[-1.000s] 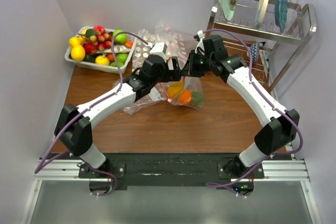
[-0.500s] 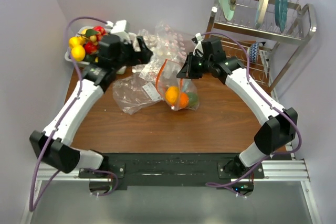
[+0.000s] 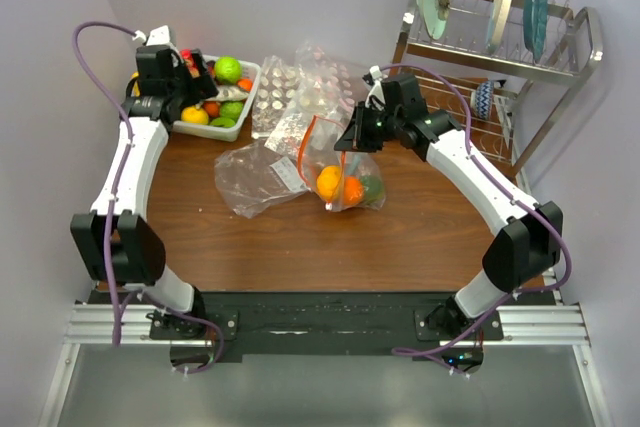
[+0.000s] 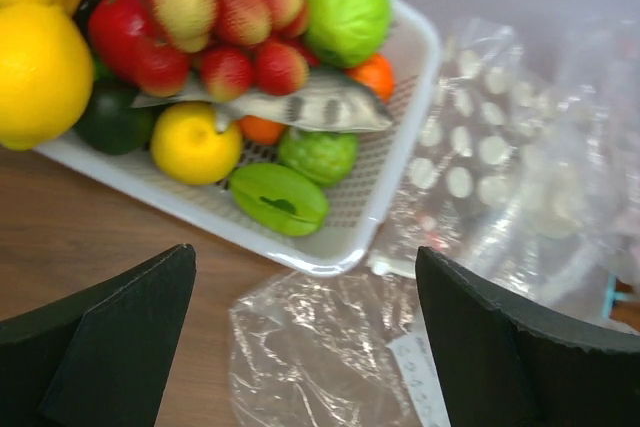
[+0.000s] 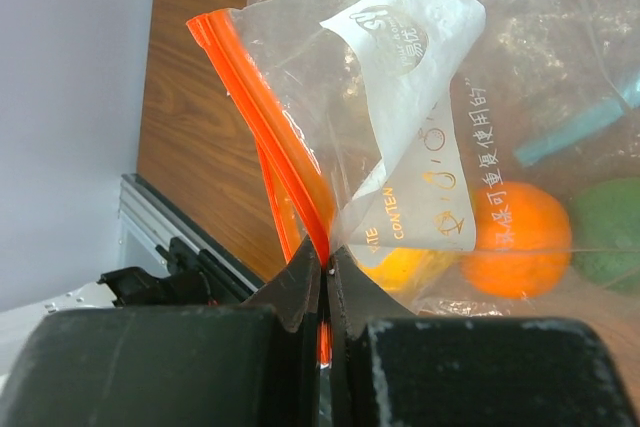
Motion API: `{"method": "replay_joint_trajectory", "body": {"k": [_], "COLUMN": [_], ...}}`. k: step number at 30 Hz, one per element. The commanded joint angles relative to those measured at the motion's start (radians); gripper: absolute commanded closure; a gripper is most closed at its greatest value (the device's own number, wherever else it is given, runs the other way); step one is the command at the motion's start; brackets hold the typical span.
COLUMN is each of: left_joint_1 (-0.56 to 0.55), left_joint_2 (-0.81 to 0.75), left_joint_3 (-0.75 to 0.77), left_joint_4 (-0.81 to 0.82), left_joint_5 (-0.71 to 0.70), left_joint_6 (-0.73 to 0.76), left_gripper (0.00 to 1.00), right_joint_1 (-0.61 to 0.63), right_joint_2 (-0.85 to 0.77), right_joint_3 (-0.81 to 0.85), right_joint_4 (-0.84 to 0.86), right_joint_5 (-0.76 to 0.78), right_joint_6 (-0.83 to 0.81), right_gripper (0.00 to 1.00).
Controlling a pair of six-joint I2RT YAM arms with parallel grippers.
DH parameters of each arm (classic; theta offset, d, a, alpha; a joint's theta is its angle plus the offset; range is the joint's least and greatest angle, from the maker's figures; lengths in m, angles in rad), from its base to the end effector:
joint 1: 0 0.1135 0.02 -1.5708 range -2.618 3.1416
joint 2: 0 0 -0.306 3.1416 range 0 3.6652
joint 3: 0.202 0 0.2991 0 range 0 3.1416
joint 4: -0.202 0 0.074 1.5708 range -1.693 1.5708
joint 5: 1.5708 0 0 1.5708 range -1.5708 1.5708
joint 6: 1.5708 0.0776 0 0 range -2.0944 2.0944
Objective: Place the food in the zip-top bag and seal the zipper
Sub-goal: Pick up the fake fruit from the bin.
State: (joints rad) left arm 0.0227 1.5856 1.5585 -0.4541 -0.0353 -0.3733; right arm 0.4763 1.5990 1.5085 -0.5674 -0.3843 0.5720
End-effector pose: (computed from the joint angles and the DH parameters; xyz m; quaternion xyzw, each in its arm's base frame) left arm 0.4532 0.0130 0.4014 -0.1772 0.8366 -0.0755 0.5129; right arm 0.3789 0.2282 0.3634 -0.0419 0.8841 0.3649 0.2888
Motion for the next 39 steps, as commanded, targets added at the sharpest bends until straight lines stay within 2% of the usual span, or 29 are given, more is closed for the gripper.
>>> {"method": "replay_joint_trajectory", "body": {"k": [1, 4, 10, 17, 22, 31, 39], "left_joint_1": [0.071, 0.123, 0.209, 0.353, 0.368, 0.37, 0.37], "left_joint_2": [0.075, 0.131, 0.174, 0.206, 0.298, 0.464, 0.542], "left_joint_3": [0.09, 0.147, 0.129, 0.077, 0.143, 0.219, 0.302], "left_joint_4": [0.055, 0.04, 0.084, 0.29, 0.328, 0.512, 0.537], "left_joint_5": [-0.018, 0.015, 0.133, 0.317, 0.307, 0.33, 0.285], "left_joint_6": [0.001, -0.012, -0.062, -0.234, -0.28, -0.418, -0.443], "left_gripper": [0.02, 0.02, 0.02, 0.08, 0.13, 0.24, 0.26], "right_joint_1": [-0.005, -0.005, -0.005, -0.007, -0.007, -0.007, -0.007], "right_joint_2": [-0.005, -0.005, 0.006, 0.018, 0.03, 0.038, 0.035], "right_joint_3": [-0.004, -0.008, -0.01, -0.018, -0.024, -0.019, -0.021], "right_joint_4": [0.021, 0.024, 0.043, 0.067, 0.08, 0.077, 0.072], "right_joint_5": [-0.018, -0.021, -0.033, -0.061, -0.074, -0.07, -0.059], "right_joint_6": [-0.015, -0.021, -0.023, -0.017, -0.015, -0.021, -0.024], "right_gripper": [1.0, 1.0, 1.0, 1.0, 1.0, 1.0, 1.0]}}
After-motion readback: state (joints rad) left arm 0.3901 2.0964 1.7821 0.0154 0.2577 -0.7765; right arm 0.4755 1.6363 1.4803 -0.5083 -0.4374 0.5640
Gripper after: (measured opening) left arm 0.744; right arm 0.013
